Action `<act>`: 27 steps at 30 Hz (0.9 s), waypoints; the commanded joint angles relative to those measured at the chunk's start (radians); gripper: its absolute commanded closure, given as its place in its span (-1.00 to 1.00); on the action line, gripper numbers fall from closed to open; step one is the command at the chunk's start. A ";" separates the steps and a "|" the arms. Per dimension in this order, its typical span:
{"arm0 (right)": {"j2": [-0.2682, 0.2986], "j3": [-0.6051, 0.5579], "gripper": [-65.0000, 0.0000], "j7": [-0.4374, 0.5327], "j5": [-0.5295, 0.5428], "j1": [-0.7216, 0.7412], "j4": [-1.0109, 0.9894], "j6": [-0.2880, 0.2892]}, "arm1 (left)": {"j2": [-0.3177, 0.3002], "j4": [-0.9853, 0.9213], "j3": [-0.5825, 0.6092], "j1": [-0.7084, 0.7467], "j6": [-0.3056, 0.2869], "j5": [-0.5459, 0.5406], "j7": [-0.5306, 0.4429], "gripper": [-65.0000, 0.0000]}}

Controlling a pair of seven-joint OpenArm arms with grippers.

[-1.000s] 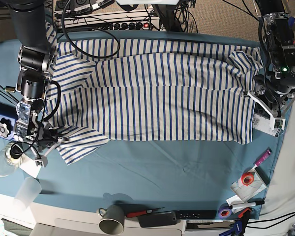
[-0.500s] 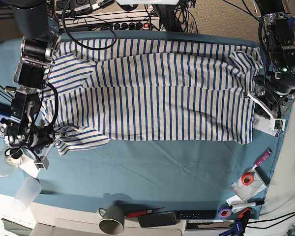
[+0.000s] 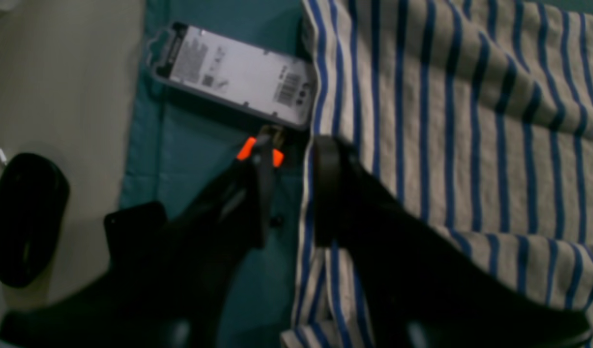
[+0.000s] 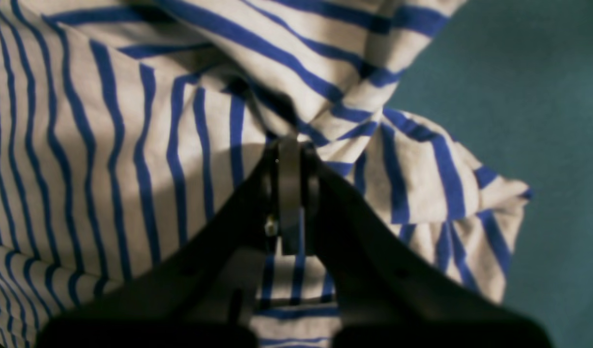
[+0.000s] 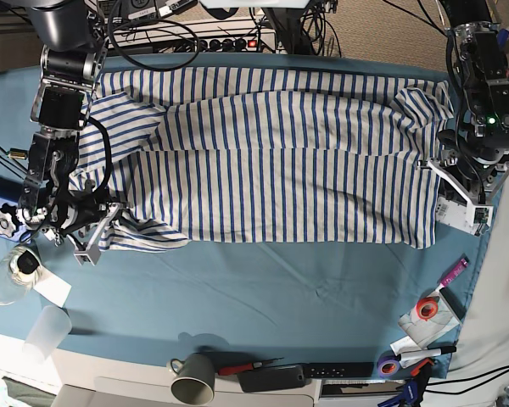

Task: Fold the T-shirt properly
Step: 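Hold the hem corner with the right gripper and tug it taut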

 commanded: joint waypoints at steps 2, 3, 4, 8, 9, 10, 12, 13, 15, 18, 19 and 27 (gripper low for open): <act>0.020 0.005 0.74 -0.007 0.010 0.034 0.017 0.010 | -0.011 0.015 -0.006 -0.013 0.000 0.001 -0.021 0.52; 0.023 0.005 0.70 -0.011 0.010 0.033 0.017 0.009 | -0.011 0.015 -0.006 -0.013 0.000 0.001 -0.021 0.52; 0.028 0.005 0.69 -0.014 0.011 0.033 0.017 0.009 | -0.011 0.015 -0.006 -0.013 0.000 0.001 -0.021 0.52; 0.072 0.005 0.69 -0.014 0.110 0.033 0.017 0.009 | -0.011 0.015 -0.006 -0.013 0.000 0.001 -0.021 0.52; 0.088 0.005 0.69 -0.014 0.141 0.033 0.017 0.010 | -0.011 0.015 -0.006 -0.013 0.000 0.001 -0.021 0.52; 0.105 0.005 0.69 -0.014 0.163 0.033 0.017 0.014 | -0.011 0.015 -0.006 -0.013 0.000 0.001 -0.021 0.52; 0.134 0.011 0.69 -0.014 0.185 0.034 0.018 0.026 | -0.011 0.015 -0.006 -0.013 0.000 0.001 -0.021 0.52; 0.144 0.023 0.69 -0.014 0.192 0.033 0.023 0.029 | -0.011 0.015 -0.006 -0.013 0.000 0.001 -0.022 0.52; 0.158 0.060 0.69 -0.014 0.223 0.033 0.039 0.045 | -0.011 0.015 -0.006 -0.014 0.000 0.001 -0.022 0.52; 0.164 0.134 0.69 -0.014 0.289 0.033 0.071 0.083 | -0.011 0.015 -0.006 -0.014 0.000 0.001 -0.022 0.52; 0.164 0.159 0.69 -0.014 0.291 0.033 0.076 0.093 | -0.011 0.015 -0.006 -0.013 0.000 0.001 -0.021 0.52; 0.164 0.217 0.36 -0.014 0.244 0.033 0.076 0.159 | -0.011 0.015 -0.006 -0.013 0.000 0.001 -0.022 0.52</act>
